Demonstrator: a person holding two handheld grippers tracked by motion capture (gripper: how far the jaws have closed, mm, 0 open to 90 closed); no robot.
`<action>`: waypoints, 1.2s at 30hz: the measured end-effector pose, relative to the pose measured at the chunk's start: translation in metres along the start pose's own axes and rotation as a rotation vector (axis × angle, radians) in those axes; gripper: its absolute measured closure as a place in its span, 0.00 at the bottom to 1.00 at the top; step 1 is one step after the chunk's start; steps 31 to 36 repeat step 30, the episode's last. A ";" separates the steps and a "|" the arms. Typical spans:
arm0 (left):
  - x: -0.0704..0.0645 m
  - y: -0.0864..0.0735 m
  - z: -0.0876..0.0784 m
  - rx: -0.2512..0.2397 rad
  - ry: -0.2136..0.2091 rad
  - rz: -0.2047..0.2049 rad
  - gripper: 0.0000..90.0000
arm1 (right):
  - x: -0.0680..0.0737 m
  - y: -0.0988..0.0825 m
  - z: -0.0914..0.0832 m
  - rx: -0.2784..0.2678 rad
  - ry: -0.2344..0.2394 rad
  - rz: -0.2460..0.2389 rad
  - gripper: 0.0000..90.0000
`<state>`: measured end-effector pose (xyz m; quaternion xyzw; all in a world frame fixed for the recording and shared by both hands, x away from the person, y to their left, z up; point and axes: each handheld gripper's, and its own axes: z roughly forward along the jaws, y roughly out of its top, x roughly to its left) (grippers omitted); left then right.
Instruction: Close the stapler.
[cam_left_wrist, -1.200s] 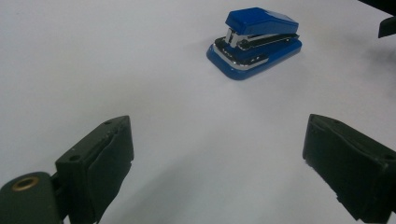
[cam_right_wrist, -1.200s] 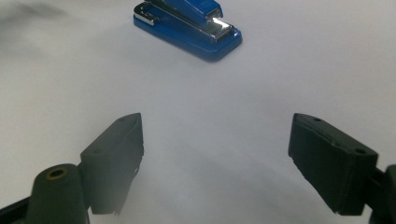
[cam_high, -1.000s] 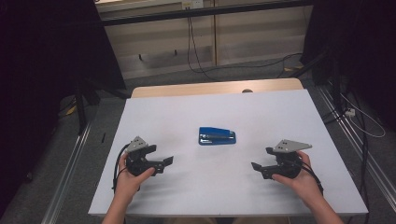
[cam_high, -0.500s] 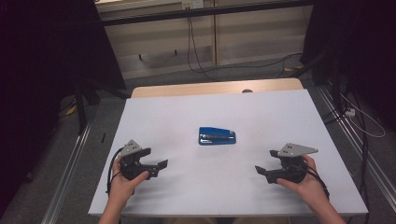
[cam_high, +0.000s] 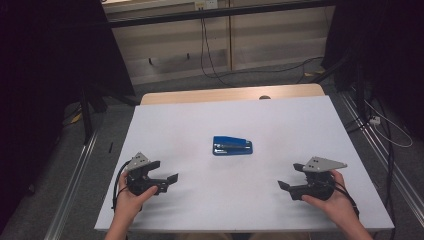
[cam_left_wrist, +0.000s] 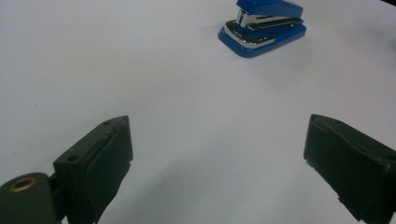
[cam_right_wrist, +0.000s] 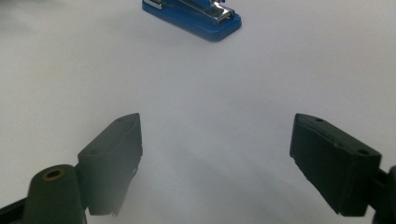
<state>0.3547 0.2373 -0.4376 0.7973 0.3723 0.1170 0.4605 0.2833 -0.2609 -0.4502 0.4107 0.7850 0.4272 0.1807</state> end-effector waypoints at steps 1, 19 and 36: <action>0.000 0.000 0.000 0.002 0.003 0.000 0.09 | 0.000 0.000 0.000 -0.001 0.000 -0.001 0.19; 0.002 -0.003 -0.004 0.000 -0.002 0.007 0.08 | -0.001 -0.001 -0.006 -0.017 -0.011 -0.018 0.19; 0.002 -0.003 -0.002 0.008 0.000 0.009 0.08 | -0.003 -0.002 -0.004 -0.018 -0.013 -0.024 0.19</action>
